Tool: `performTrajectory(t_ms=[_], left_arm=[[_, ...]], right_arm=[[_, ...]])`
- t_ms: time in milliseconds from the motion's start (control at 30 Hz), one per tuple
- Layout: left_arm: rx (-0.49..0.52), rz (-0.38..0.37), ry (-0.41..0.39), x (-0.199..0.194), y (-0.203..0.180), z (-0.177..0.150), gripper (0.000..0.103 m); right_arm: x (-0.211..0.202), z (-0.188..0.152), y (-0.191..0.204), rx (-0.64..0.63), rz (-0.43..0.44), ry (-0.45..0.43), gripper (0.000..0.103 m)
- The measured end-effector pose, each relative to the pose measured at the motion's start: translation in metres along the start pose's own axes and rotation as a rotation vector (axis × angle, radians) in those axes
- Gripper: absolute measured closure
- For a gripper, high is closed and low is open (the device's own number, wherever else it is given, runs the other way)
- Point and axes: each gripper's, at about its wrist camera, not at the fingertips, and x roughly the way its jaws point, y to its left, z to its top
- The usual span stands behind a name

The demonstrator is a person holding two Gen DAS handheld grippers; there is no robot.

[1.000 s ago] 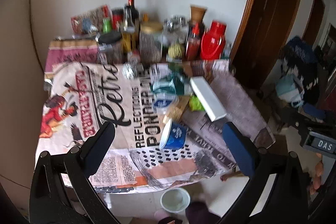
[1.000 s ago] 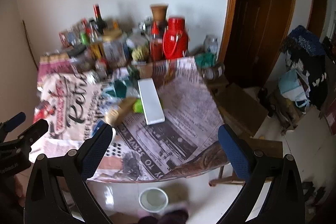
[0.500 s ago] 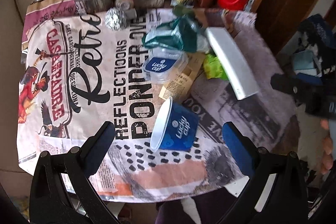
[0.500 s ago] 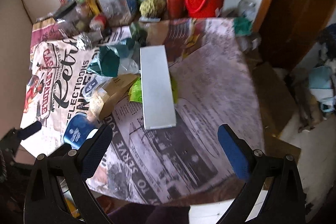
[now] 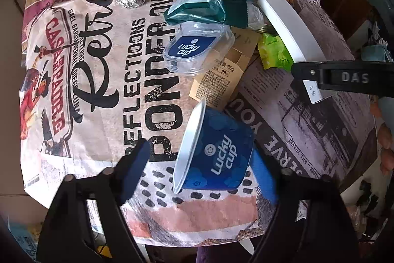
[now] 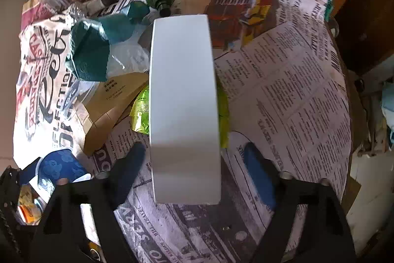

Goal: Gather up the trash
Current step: 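Grasp the blue Lucky cup with left tool while right tool grasps white box, then carry the blue cup and white box with both tools over the white bucket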

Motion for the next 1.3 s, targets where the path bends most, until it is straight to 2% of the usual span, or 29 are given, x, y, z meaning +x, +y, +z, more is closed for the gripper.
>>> performTrajectory(t_ms=[67, 100, 133, 200, 367, 433, 633, 767, 1067, 1300], left_arm=[[-0.001, -0.007, 0.006, 0.001, 0.000, 0.001, 0.038], [-0.003, -0.017, 0.010, 0.002, 0.000, 0.001, 0.046], [-0.005, -0.025, 0.013, 0.002, 0.001, 0.002, 0.056], [-0.007, -0.044, 0.016, 0.002, 0.003, 0.003, 0.063], [0.000, -0.068, -0.022, -0.011, 0.009, 0.001, 0.065], [0.007, -0.084, -0.044, -0.019, 0.014, 0.000, 0.076], [-0.020, -0.165, -0.134, -0.054, 0.038, -0.003, 0.077], [-0.036, -0.234, -0.224, -0.090, 0.058, -0.009, 0.077], [0.008, -0.273, -0.425, -0.171, 0.089, -0.035, 0.077], [0.040, -0.303, -0.539, -0.220, 0.099, -0.063, 0.077]], right_arm=[[0.000, -0.001, 0.001, 0.000, 0.004, -0.009, 0.049], [0.000, -0.001, 0.002, 0.003, 0.008, -0.014, 0.054], [-0.002, -0.001, 0.003, 0.006, 0.010, -0.023, 0.054], [-0.004, 0.001, 0.005, 0.009, 0.004, -0.048, 0.054], [-0.029, -0.008, 0.009, 0.022, 0.005, -0.121, 0.055], [-0.040, -0.014, 0.011, 0.030, 0.004, -0.148, 0.055], [-0.072, -0.034, 0.014, 0.080, -0.002, -0.230, 0.055], [-0.095, -0.047, 0.026, 0.108, -0.027, -0.307, 0.055], [-0.166, -0.102, 0.056, 0.164, -0.074, -0.502, 0.055], [-0.209, -0.141, 0.079, 0.164, -0.092, -0.605, 0.055]])
